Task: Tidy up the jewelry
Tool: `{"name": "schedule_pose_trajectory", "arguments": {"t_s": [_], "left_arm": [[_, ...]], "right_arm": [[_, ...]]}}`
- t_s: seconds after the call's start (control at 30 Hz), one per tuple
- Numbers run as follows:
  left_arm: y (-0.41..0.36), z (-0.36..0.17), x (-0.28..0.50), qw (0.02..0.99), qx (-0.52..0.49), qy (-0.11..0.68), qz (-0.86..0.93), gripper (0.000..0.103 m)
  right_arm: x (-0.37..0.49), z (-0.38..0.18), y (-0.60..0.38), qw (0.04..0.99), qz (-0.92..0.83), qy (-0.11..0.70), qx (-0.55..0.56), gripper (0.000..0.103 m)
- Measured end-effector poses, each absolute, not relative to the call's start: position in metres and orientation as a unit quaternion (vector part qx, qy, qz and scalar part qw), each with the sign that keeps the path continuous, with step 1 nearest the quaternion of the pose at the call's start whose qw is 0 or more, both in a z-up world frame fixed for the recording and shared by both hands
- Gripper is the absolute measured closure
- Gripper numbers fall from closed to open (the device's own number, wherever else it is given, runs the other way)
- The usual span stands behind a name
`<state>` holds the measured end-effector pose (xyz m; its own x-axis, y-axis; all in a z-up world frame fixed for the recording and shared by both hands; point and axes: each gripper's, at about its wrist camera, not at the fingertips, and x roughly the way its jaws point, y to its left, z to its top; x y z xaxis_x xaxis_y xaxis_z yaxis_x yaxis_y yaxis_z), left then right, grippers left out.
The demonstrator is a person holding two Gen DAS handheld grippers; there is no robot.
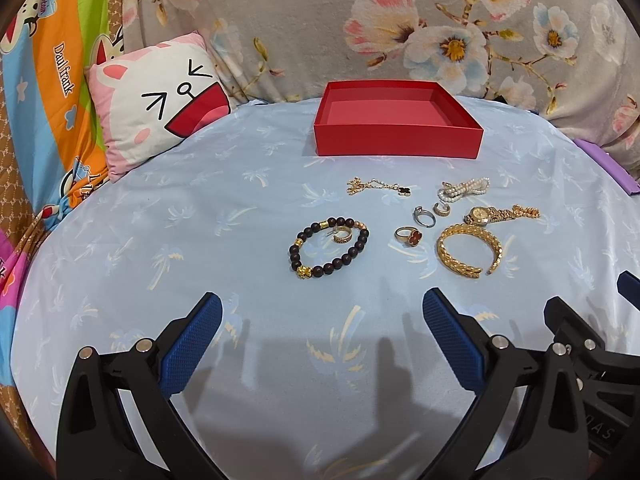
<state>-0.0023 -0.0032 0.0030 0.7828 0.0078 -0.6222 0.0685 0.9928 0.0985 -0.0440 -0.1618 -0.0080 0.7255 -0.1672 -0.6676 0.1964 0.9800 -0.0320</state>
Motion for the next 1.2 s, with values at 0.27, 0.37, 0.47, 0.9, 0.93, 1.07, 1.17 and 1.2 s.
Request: {"name": "schedule_pose_trajectory", "arguments": {"t_s": [0.27,0.37,0.47,0.9,0.93,1.07,1.17,1.2], "left_arm": [[-0.0033,0.0028,-0.0026,0.943,0.057,0.328,-0.015,0.005],[-0.0049,0.0022,-0.0024,0.943,0.057,0.326,-0.014,0.005],[-0.0044,0.0025,-0.0028,0.943,0.057,0.327,-0.015,0.005],[-0.0047,0.0036,-0.0027,0.944,0.057,0.326,-0.015,0.005],[-0.0044,0.0037,-0.0029,0.944,0.056,0.326,-0.015,0.005],[-0.0042,0.0035,-0.0031,0.944,0.056,0.325,-0.015,0.005],[-0.0042,0.0033,-0.0031,0.944,0.056,0.326,-0.015,0.005],[-0.0043,0.0034,-0.0031,0.943,0.056,0.326,-0.015,0.005]], "right_arm": [[-0.0440,-0.0079,-0.1640,0.928,-0.097,0.359,0.021,0.005],[-0.0438,-0.0071,-0.1651,0.929,-0.097,0.357,0.019,0.005],[-0.0438,-0.0073,-0.1631,0.928,-0.098,0.358,0.019,0.005],[-0.0441,-0.0076,-0.1633,0.928,-0.098,0.359,0.020,0.005],[-0.0439,-0.0074,-0.1627,0.928,-0.098,0.359,0.020,0.005],[-0.0439,-0.0074,-0.1631,0.928,-0.098,0.359,0.020,0.005],[-0.0437,-0.0075,-0.1632,0.928,-0.098,0.359,0.020,0.005],[-0.0439,-0.0076,-0.1631,0.928,-0.098,0.359,0.019,0.005]]}}
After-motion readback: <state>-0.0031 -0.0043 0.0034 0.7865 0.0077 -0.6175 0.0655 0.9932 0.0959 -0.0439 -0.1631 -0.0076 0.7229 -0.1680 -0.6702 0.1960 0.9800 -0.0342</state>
